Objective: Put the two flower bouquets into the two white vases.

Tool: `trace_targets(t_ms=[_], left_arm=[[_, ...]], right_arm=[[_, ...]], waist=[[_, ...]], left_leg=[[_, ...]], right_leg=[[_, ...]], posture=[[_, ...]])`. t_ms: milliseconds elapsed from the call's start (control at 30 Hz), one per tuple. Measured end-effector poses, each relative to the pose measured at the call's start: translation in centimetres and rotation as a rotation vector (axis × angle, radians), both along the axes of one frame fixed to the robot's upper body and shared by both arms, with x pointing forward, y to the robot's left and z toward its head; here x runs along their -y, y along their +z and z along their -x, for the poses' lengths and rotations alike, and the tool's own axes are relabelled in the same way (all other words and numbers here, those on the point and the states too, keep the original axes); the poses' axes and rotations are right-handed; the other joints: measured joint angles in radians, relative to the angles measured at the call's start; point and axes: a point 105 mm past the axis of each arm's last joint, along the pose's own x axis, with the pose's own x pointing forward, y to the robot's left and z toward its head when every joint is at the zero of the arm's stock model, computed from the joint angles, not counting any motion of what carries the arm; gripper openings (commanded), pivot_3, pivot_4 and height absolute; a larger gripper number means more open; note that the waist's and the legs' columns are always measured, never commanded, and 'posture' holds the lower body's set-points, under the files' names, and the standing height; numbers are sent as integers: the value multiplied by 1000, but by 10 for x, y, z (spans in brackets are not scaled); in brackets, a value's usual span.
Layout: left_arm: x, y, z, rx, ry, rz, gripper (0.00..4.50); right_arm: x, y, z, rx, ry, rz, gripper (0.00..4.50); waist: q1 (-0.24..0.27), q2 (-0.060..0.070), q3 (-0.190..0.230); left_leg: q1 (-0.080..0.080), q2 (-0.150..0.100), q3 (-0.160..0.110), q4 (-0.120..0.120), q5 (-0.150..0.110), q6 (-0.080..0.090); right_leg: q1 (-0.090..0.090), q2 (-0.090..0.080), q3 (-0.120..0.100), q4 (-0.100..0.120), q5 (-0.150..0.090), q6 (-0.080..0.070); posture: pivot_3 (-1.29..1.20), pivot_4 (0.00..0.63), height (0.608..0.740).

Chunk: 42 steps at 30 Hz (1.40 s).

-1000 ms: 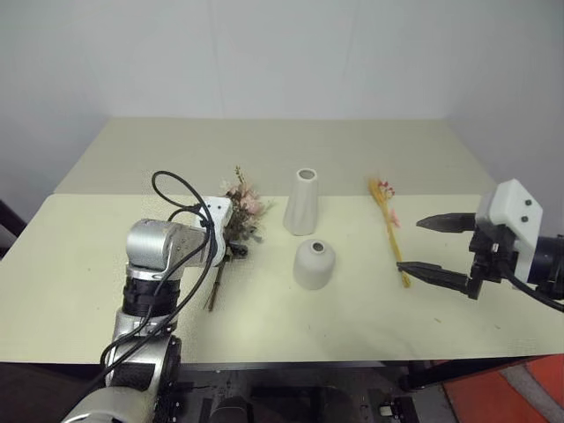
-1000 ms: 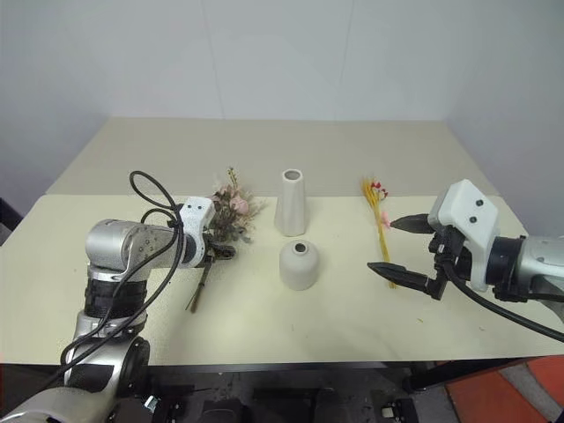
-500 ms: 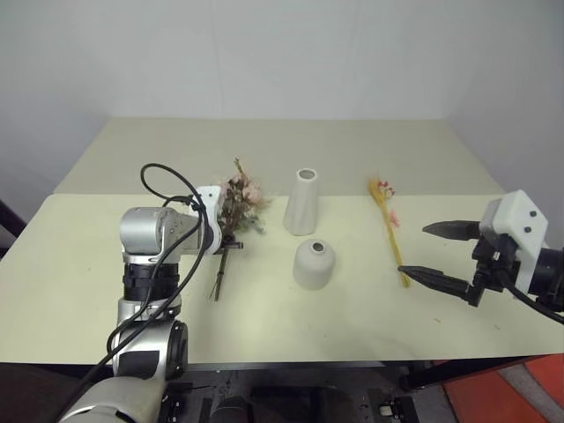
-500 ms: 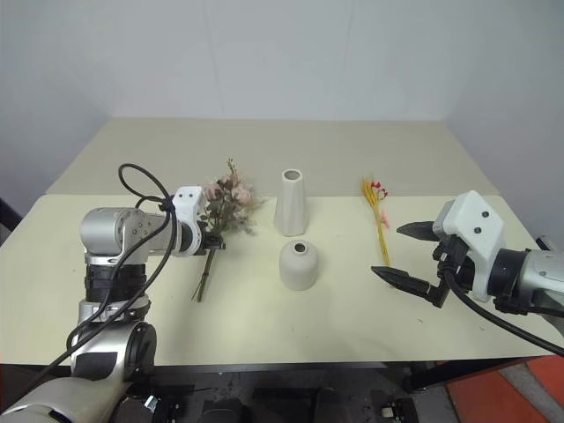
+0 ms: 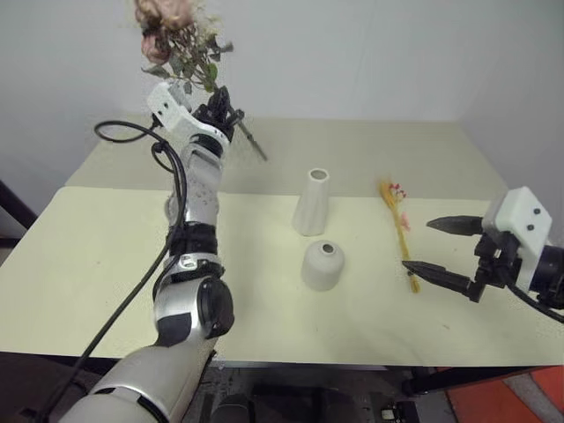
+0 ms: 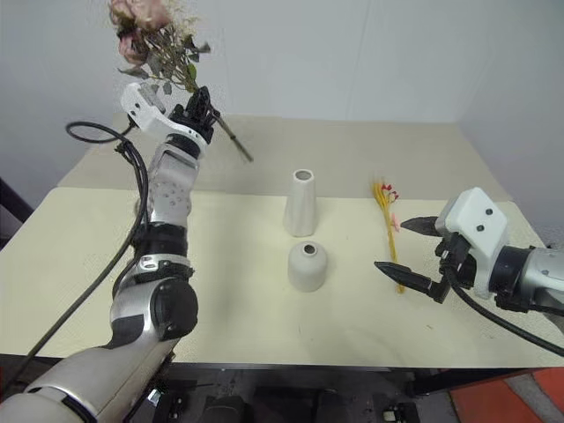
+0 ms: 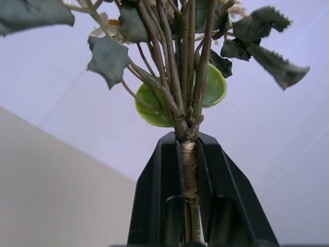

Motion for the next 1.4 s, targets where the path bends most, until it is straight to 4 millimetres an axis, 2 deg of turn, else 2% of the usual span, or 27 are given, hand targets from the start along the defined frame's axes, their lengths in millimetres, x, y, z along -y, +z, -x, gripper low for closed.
trace_targets(t_ms=[233, 467, 567, 733, 967, 1133, 1400], left_arm=[[34, -13, -3, 34, -126, 63, 94], [58, 14, 8, 149, -222, 102, 94], [62, 15, 9, 151, -233, 107, 94], [80, 13, 13, 156, -274, 70, 94], [87, -8, 6, 100, -257, 44, 94], [92, -9, 8, 129, -261, -14, 94], [92, -23, 4, 95, -238, -76, 94]], right_arm=[[0, -3, 9, 27, -50, -14, 4500], [2, -3, 10, 37, -85, -11, 4500], [3, -3, 9, 37, -91, -12, 4500], [4, -3, 8, 39, -98, -14, 4500], [5, -6, 9, 25, -100, -14, 4500], [7, -7, 9, 19, -108, -11, 4500], [8, -6, 8, 35, -126, -22, 4500]], waist=[[0, 0, 0], [-1, 0, 0], [-4, 0, 0], [-2, 0, 0], [-2, 0, 0], [-2, 0, 0], [-2, 0, 0]], left_leg=[[-5, -2, 1, 5, -4, 6], [-3, -2, 1, 5, -4, 6], [0, -2, 1, 5, -4, 6], [-1, -2, 1, 5, -4, 6], [-1, -2, 1, 5, -4, 6], [-1, -2, 1, 5, -4, 6], [-1, -2, 1, 5, -4, 6]], right_leg=[[0, -3, 0, -2, 4, 5], [0, -2, 1, -2, 4, 5], [1, -2, 2, -2, 4, 5], [1, -2, 2, -2, 4, 5], [1, -2, 2, -2, 4, 5], [1, -2, 2, -2, 4, 5], [1, -2, 2, -2, 4, 5]], posture=[[0, 150, 740], [0, 150, 740], [0, 150, 740], [0, 150, 740], [0, 150, 740], [0, 150, 740], [0, 150, 740]])
